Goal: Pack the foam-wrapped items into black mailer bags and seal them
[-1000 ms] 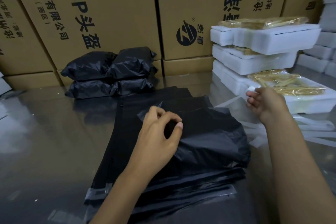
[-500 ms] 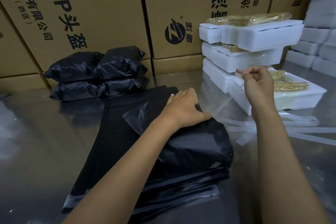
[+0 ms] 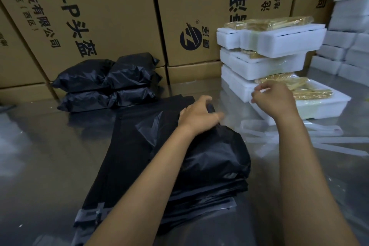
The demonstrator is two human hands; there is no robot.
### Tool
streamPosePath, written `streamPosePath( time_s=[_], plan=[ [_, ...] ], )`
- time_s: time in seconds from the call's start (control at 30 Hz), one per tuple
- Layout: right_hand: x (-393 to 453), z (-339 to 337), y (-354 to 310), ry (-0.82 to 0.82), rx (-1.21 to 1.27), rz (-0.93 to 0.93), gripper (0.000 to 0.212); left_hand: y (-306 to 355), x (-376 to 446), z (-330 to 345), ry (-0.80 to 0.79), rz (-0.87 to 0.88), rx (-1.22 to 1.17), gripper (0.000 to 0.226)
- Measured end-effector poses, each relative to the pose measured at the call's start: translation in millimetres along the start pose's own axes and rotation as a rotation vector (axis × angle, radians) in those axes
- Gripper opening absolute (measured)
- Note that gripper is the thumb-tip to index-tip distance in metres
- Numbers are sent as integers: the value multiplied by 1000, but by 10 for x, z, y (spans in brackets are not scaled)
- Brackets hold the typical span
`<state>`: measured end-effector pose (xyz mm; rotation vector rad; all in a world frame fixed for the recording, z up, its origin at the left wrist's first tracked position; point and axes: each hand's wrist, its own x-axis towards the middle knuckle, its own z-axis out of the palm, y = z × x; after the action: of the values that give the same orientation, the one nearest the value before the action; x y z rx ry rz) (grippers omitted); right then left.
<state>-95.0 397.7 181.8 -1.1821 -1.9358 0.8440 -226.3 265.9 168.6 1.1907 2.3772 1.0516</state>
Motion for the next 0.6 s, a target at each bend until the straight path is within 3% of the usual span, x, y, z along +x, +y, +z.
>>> streamPosePath(
  time_s=[0.07,0.1,0.2,0.3,0.4,0.47,0.53,0.6],
  plan=[
    [-89,48,-217,-48,214,-70,19,-45,-26,-187,86,-14,-408,47],
    [-167,107,-318,-118,330,-93,21,-110,-53,-287,200,1,-474,37],
    [-493,458,-378,-462,351,-88,55,-433,-215,-420,441,-36,-373,28],
    [-669,686,-95,-677,385,113,79,-706,-421,-362,232,-243,-519,66],
    [-672,622,191,-636,425,169,63,-793,-471,-365,137,-323,-644,76],
    [-688,571,341,-466,262,50,49,-827,-453,-363,152,-312,-669,76],
    [-688,534,467,-293,77,-120,55,-829,-447,-338,166,-303,-703,75],
    [-675,480,531,-185,-27,-146,63,-834,-441,-324,170,-297,-706,75]
  ],
)
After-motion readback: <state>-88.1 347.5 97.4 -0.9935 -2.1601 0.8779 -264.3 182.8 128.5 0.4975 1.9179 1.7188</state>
